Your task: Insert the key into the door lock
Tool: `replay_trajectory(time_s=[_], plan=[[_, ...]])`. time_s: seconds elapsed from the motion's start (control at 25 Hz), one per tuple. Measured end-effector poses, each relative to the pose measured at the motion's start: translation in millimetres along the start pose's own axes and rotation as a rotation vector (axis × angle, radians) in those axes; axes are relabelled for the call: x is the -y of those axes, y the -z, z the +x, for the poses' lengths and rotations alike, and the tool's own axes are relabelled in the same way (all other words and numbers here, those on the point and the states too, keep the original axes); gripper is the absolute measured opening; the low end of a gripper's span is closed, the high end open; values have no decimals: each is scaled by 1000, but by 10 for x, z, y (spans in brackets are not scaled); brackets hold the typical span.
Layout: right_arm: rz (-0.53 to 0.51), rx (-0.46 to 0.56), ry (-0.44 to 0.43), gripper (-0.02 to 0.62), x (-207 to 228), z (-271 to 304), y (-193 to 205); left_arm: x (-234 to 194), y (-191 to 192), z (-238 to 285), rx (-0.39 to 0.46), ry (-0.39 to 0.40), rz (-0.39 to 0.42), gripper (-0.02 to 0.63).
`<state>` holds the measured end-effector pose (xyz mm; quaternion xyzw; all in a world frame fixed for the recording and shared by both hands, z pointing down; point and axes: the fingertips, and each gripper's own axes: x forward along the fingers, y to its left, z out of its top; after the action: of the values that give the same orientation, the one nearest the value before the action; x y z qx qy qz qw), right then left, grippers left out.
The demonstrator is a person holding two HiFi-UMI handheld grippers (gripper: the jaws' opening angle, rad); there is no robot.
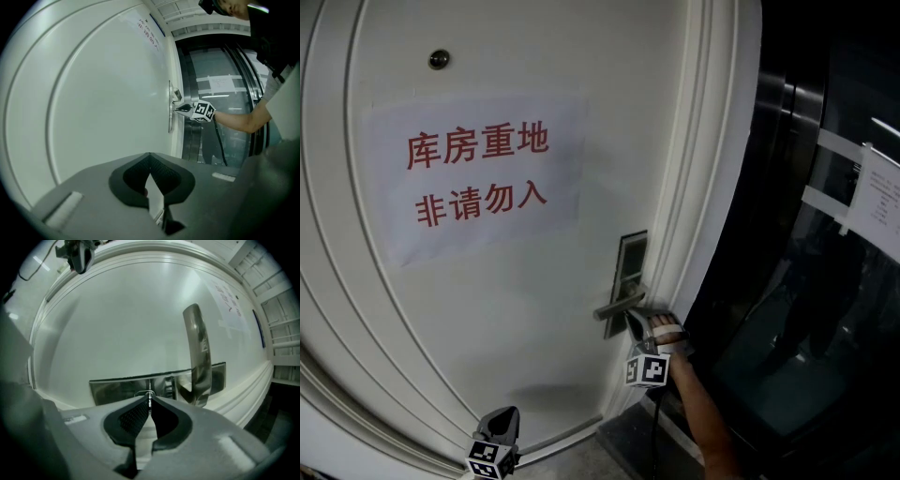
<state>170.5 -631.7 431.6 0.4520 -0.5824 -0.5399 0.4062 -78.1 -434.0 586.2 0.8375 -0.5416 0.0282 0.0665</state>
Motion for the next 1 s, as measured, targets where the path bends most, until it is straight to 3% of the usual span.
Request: replay_trajectory(time_s=[0.44, 0.56, 0.68, 0.92, 1.0], plan=[[119, 36, 25, 213, 14, -141, -59, 61, -94, -159, 4, 8, -4, 2], [124, 29, 27, 222, 13, -222, -74, 90, -99, -216, 4, 14, -1, 2], [127, 15, 29, 221, 21, -308, -66, 120, -111, -258, 6, 23, 5, 2], [192, -8, 42, 67, 91, -581, -99, 175, -151, -344, 14, 41, 7, 2], [238, -10, 40, 46, 116, -680, -125, 200, -165, -372, 16, 51, 9, 2]])
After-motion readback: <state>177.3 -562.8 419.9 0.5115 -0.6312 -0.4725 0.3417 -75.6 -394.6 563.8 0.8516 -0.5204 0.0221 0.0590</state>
